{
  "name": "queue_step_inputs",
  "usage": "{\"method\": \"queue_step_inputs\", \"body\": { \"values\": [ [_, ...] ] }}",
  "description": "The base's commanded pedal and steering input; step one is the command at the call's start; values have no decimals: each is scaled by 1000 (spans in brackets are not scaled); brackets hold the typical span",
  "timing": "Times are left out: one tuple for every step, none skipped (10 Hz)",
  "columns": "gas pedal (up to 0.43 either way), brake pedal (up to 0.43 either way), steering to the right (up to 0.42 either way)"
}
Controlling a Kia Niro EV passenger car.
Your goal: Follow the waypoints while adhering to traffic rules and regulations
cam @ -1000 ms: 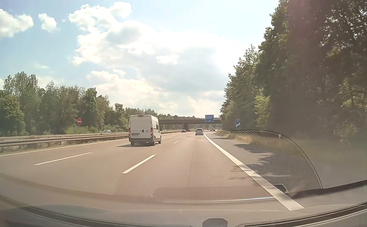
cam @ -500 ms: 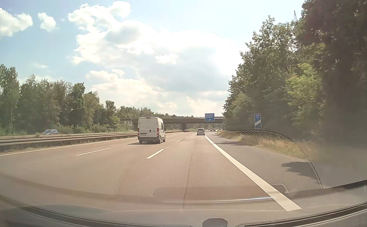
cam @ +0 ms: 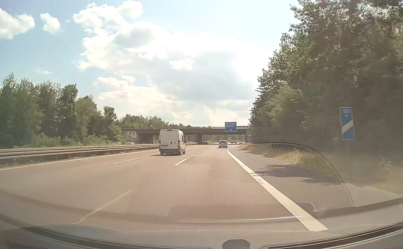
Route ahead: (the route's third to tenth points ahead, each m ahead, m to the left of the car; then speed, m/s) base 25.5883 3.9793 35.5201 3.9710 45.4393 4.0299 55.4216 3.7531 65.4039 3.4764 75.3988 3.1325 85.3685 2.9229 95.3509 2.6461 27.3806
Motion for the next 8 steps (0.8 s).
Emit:
{"method": "queue_step_inputs", "body": {
  "values": [
    [0, 49, 3],
    [0, 49, 4],
    [0, 49, 5],
    [0, 49, 5],
    [0, 49, 5],
    [0, 49, 6],
    [0, 49, 8],
    [0, 49, 8]
  ]
}}
